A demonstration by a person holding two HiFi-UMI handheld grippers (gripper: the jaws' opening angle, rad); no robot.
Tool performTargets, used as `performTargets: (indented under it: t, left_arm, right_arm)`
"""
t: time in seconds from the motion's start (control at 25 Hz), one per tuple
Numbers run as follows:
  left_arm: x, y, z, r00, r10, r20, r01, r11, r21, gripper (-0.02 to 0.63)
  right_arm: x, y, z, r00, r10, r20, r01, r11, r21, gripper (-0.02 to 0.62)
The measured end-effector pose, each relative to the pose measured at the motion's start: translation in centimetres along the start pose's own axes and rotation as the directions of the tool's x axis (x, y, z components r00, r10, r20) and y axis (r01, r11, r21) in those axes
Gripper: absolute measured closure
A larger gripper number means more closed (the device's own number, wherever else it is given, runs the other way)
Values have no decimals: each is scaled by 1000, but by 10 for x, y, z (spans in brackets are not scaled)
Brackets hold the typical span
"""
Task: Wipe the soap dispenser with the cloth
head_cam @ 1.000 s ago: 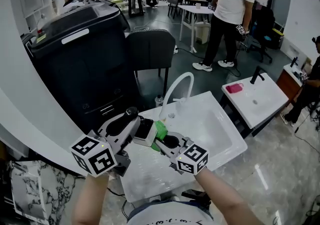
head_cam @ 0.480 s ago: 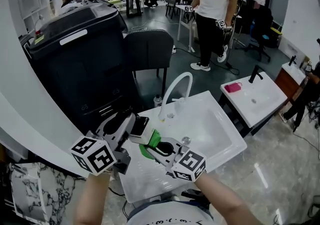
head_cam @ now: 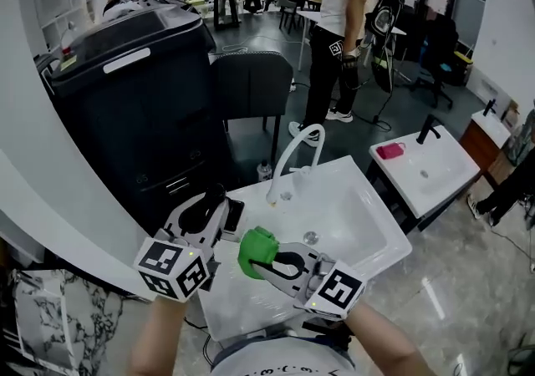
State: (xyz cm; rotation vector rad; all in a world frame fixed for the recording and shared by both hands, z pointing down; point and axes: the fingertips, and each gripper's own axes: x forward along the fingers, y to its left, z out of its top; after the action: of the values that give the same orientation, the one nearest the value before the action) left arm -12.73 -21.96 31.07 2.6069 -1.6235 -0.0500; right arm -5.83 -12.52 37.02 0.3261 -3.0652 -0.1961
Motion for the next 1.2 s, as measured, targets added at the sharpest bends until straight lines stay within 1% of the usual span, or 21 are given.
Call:
performTargets:
  t: [0.08,0.2,0.28,0.36,0.44,0.52,0.6,0.68,0.76,0.84,0.92,1.04,1.12,1.2]
  left_arm:
    - [2,-4,-11,1000,4,-27,-3,998,59,511]
    - [3,-19,-25,998,-16,-62,25,989,144,511]
    - [4,-33,-35,996,-33,-89,50,978,204,511]
    - [6,-46,-45,992,-46,-117,75,963,259,511]
    - [8,-56,-55,987,-52,-150,96,948,303,511]
    - [9,-63,-63,982,-53,-180,112,936,334,511]
    - [9,-66,-70,977,-52,-206,125,925,359,511]
    - [8,-68,-78,973,-48,-226,134,914,382,511]
    - [7,-67,-83,972,-36,-234,130,907,400,511]
    - [5,-66,-87,971,-24,-238,122,904,409,512]
    - [3,-66,-94,969,-22,-248,122,911,394,512]
    - [0,-65,-104,964,-34,-263,128,928,349,512]
    - [-1,-64,-110,962,-37,-269,131,931,340,512]
    - [-3,-62,-115,961,-29,-276,120,939,322,512]
  right_arm:
    - [-9,-19,20,996,-75,39,75,997,-9,546]
    - [-15,-50,45,978,-187,90,190,981,-25,546]
    - [-16,-67,55,961,-252,111,256,967,-19,546]
    - [-14,-77,60,948,-289,131,291,957,7,546]
    - [-8,-76,62,949,-285,135,285,958,21,546]
    - [1,-65,59,963,-242,116,243,970,1,546]
    - [12,-49,51,982,-174,68,177,983,-39,546]
    - [20,-33,39,994,-106,-1,106,992,-74,546]
    - [25,-21,28,997,-52,-66,46,996,-78,546]
    - [27,-17,21,995,-25,-93,19,998,-65,546]
    - [26,-20,16,994,-33,-100,29,998,-48,548]
    - [21,-34,4,987,-101,-129,99,995,-18,547]
    - [19,-45,-7,976,-145,-161,148,989,8,547]
    - [15,-57,-22,959,-194,-208,205,978,28,547]
